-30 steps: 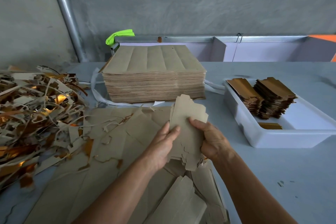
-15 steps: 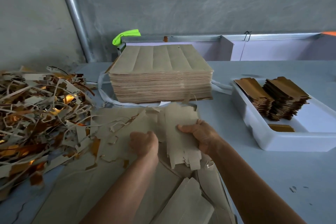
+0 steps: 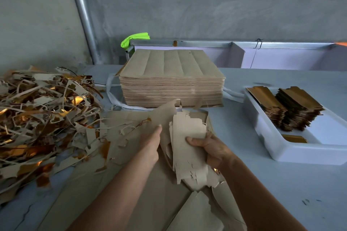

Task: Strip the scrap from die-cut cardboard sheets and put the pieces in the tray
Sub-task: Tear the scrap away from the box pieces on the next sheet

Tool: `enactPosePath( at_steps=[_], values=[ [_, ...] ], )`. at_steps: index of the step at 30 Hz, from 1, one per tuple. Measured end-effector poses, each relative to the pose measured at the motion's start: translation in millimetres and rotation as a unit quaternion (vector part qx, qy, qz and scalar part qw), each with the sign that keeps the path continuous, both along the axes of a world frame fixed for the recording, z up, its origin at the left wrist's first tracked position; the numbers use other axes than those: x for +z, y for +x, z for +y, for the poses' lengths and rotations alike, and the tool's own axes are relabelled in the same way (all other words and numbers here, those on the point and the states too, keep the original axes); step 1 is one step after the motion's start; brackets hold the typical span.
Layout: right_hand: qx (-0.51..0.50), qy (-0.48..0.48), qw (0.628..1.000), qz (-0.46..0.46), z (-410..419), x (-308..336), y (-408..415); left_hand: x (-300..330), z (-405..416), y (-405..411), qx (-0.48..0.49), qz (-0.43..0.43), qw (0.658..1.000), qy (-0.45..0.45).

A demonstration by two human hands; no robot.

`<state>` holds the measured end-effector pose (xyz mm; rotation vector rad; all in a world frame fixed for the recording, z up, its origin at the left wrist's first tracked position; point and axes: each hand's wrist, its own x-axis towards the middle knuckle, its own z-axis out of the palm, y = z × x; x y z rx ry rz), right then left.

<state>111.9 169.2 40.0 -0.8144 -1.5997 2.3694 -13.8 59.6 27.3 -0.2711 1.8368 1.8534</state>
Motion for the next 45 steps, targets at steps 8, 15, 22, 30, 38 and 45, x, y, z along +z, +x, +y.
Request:
enactPosePath(
  at_steps=[8,15,22,30,38,45],
  values=[
    [-0.03,-0.01,0.995,0.096,33,36,34,39,-11,-16,-0.056,0.185,0.976,0.098],
    [0.052,0.064,0.989,0.125,29,66,32,57,-12,5,-0.163,0.236,0.946,0.15],
    [0.018,0.138,0.983,0.118,5,65,19,77,-10,14,-0.222,0.193,0.945,0.146],
    [0.132,0.3,0.944,0.044,-2,60,20,103,-11,-5,-0.313,0.239,0.916,0.074],
    [0.056,0.245,0.966,0.055,-3,50,20,109,-7,-16,-0.196,0.213,0.956,0.05],
    [-0.14,-0.033,0.984,0.105,10,36,22,94,-17,-27,-0.09,0.264,0.959,0.046]
  ],
)
